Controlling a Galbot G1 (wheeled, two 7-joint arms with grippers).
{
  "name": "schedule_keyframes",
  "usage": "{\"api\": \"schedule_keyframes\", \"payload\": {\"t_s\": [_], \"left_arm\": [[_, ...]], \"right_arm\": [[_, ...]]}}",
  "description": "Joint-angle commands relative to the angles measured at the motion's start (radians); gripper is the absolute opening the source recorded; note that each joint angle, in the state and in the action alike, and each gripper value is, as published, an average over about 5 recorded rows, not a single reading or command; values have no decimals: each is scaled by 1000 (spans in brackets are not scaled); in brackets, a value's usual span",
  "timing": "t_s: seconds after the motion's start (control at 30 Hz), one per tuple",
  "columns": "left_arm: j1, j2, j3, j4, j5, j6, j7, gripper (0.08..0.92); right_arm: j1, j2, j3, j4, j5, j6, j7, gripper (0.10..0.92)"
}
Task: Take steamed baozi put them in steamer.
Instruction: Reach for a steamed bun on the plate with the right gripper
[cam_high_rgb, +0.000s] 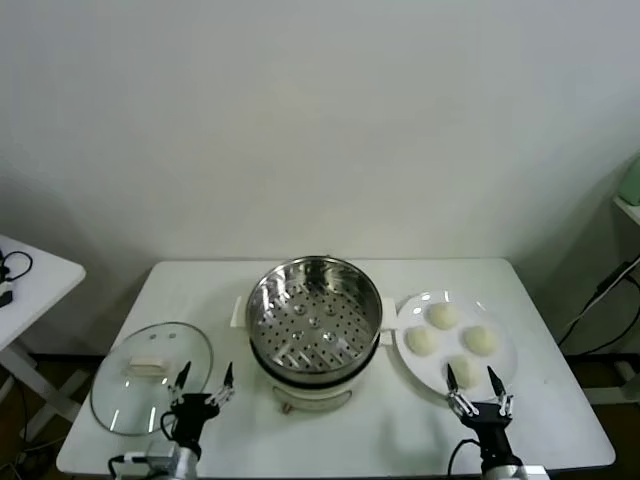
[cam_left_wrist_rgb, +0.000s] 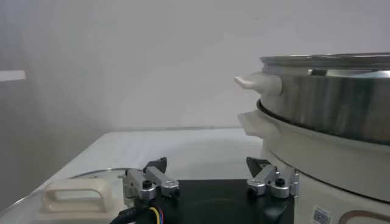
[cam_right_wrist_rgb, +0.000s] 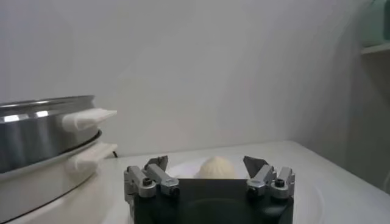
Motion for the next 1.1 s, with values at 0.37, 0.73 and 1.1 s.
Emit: {"api": "schedule_keyframes", "payload": {"t_s": [0.37,0.73,1.1], "left_arm": [[3,12,4,-9,5,-2,15,823],[-5,15,11,10,19,-14,23,823],[-2,14,16,32,45,-36,34,823]], "right_arm": [[441,-386,-35,-47,181,-501,-6,823],[772,-855,-433,-173,-141,-756,-523,823],[1768,-895,-1499,-489,-331,-407,-1044,823]]}}
